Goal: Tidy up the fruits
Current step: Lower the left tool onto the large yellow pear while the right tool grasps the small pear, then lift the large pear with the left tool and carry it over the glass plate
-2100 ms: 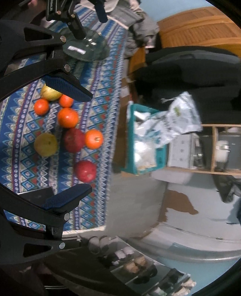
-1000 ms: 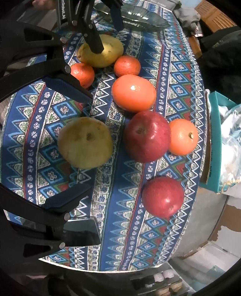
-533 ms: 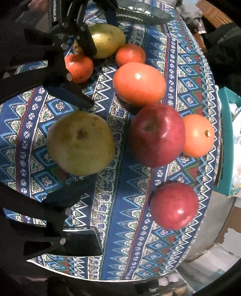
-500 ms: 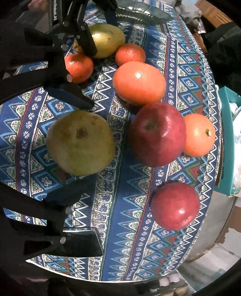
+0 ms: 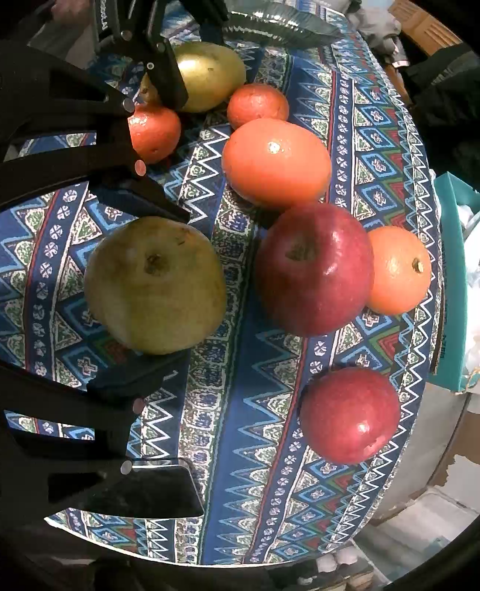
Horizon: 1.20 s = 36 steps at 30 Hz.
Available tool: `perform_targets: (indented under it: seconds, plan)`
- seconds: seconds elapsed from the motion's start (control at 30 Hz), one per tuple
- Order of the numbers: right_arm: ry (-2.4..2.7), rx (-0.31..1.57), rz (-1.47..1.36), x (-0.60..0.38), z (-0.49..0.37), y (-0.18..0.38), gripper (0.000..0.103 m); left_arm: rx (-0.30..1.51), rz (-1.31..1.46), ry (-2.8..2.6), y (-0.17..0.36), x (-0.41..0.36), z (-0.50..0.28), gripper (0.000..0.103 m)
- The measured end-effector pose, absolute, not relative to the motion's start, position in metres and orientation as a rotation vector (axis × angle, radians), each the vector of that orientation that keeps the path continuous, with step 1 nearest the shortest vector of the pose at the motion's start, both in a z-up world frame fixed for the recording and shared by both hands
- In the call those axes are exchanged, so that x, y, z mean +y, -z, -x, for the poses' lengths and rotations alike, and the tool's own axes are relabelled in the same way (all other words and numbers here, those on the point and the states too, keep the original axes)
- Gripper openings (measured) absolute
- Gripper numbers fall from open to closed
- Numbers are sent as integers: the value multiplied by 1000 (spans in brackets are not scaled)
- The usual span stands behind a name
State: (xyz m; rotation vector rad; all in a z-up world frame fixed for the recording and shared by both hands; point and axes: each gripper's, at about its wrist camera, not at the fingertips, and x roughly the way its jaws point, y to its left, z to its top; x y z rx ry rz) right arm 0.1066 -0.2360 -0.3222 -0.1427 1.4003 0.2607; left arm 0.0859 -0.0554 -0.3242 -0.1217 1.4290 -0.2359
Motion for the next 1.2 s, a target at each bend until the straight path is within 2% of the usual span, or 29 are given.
perform_targets:
  seconds: [0.4, 1.2]
  plan:
    - [-256, 1343, 149, -240, -93, 307, 68, 1359, 69, 243, 297, -47, -76, 79]
    - [-291, 1078, 138, -216, -70, 196, 68, 1131, 48, 225, 196, -24, -59, 79]
